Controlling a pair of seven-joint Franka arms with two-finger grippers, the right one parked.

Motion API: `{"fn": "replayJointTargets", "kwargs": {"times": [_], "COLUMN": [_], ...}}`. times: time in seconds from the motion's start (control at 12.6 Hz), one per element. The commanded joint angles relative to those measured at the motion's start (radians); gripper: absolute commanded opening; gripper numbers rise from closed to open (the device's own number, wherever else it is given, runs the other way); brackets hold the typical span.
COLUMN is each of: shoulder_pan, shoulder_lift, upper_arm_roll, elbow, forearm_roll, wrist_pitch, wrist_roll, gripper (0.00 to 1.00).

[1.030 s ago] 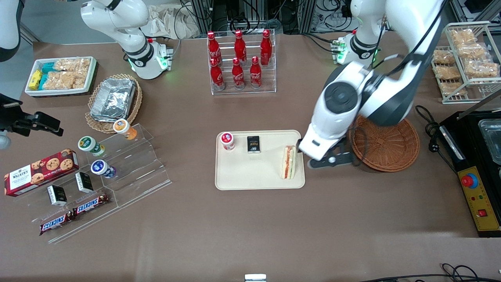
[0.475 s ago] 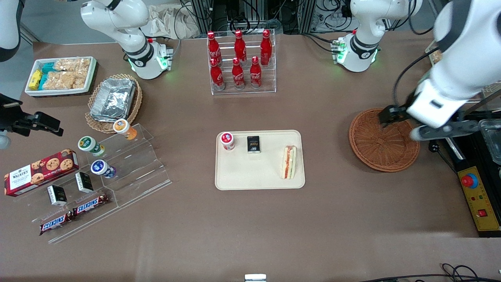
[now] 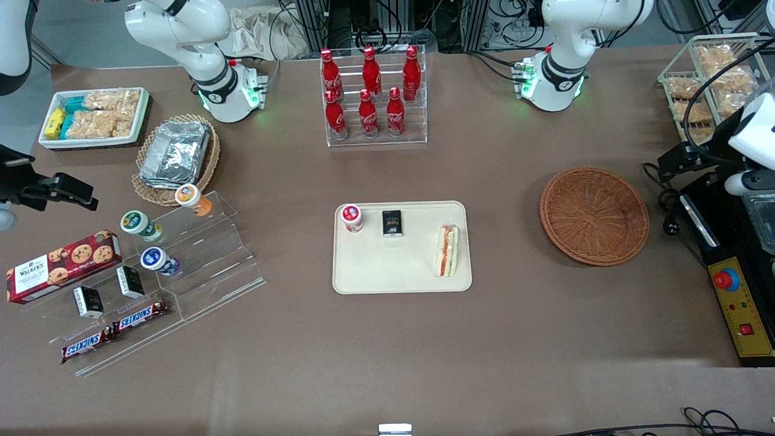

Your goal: Place sandwich from basket to tray

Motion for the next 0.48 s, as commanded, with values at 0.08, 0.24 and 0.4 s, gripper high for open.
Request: {"fn": "replayJointTargets", "kwargs": {"times": [0.08, 0.24, 0.4], "shoulder_pan": [-0.013, -0.013, -0.011], "shoulder_lift": [0.005, 0.011, 0.013], "upper_arm_roll": [0.033, 0.033, 0.038], "elbow": [0.022, 0.023, 0.014], "forearm_roll": [0.007, 0.005, 0.005], "wrist_pitch": [-0.006, -0.006, -0.006], "wrist_roll": [0.018, 0.019, 0.019], "gripper": [1.0, 1.0, 1.0]}}
